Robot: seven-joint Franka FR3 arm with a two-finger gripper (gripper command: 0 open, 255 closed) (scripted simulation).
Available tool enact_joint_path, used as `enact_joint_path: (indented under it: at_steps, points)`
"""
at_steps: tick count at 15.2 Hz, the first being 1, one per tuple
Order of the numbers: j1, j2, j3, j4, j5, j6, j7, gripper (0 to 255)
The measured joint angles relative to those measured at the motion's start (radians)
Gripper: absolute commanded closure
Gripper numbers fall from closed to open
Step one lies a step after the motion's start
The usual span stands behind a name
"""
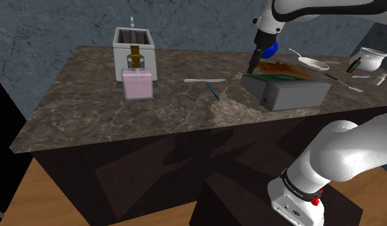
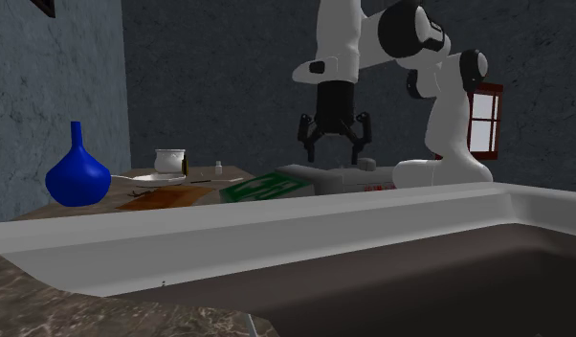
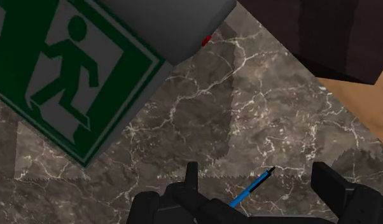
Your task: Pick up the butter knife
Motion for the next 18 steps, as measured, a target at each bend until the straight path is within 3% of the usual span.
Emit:
enact_joint_path:
  at_steps: [9, 18]
  points:
    - [0.083, 0.352, -0.103, 0.212, 0.085, 0.137, -0.389, 0]
    - [0.098, 0.698, -0.09, 0.498, 0.222, 0.169, -0.744, 0]
